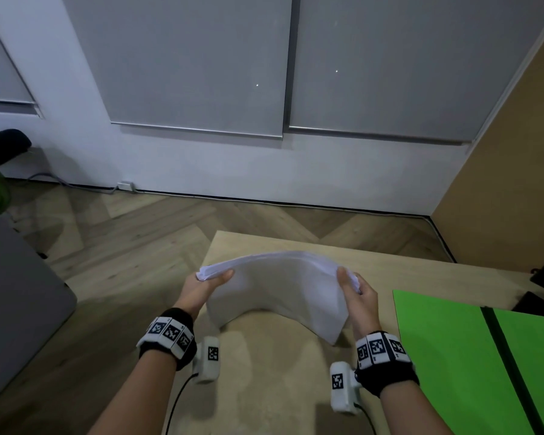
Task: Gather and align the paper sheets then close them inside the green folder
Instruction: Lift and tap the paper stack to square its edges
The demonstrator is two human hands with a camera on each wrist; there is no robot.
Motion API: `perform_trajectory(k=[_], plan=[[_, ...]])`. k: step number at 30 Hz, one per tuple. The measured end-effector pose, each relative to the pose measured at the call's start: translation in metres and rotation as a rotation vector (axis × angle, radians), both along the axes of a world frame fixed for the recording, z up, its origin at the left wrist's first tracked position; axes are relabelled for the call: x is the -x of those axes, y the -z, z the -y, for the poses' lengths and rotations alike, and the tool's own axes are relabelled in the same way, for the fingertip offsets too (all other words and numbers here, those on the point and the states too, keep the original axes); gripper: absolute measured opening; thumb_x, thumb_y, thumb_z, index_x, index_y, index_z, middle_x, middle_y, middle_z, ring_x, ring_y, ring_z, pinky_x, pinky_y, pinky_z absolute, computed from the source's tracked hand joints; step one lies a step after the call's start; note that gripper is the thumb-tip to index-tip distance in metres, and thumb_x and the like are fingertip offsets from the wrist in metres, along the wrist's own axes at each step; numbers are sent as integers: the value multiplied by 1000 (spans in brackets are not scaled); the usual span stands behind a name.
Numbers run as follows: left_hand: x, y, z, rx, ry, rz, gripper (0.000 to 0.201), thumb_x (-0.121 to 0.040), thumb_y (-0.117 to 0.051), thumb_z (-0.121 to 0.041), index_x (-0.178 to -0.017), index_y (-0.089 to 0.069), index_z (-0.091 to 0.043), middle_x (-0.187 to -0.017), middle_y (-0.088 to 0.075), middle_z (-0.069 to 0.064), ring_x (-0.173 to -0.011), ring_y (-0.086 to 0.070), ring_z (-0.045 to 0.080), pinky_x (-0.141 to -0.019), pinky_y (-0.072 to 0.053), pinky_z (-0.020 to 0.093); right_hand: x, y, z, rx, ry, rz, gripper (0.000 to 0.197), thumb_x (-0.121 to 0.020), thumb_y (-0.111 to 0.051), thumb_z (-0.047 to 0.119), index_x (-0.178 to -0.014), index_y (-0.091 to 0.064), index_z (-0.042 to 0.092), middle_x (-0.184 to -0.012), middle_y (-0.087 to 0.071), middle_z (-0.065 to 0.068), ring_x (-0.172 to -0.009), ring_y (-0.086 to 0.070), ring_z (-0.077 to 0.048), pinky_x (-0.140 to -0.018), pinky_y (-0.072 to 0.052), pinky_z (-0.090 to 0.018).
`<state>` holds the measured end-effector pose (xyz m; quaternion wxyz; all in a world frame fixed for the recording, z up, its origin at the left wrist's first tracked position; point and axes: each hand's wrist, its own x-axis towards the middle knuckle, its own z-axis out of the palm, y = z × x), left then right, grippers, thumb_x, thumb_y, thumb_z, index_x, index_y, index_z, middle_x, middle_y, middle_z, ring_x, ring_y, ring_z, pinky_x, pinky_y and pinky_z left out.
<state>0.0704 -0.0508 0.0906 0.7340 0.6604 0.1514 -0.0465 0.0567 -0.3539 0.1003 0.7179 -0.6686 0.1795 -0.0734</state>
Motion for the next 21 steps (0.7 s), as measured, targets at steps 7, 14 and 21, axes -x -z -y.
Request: perform_trajectory(k=[7, 14, 21], plan=[[-3, 6, 0, 13, -68, 11, 77, -46, -86, -47, -110, -69, -7, -103, -76, 10, -98, -72, 25, -85, -55, 36, -19, -7, -4, 34, 205, 62, 21, -84, -64, 30, -66, -65, 19, -71, -57, -2, -75, -50, -20, -72, -42, -31], [-8, 16, -8, -9, 6, -21, 76, -46, -89, -47, -109, -71, -8, -105, -77, 10, -100, -72, 27, -89, -56, 38, -7, 12, 6, 34, 69, 12, 42, -88, -57, 44, -126, -52, 28, -129, -51, 2, -116, -50, -19, -102, -43, -39], [-8, 8, 8, -80, 14, 54, 40, -81, -75, -15, -119, -64, -6, -114, -71, 16, -107, -67, 32, -89, -53, 38, -2, 16, 10, 88, -1, -105, 22, -75, -77, 15, -94, -67, 7, -99, -72, -17, -83, -67, -26, -80, -56, -34]])
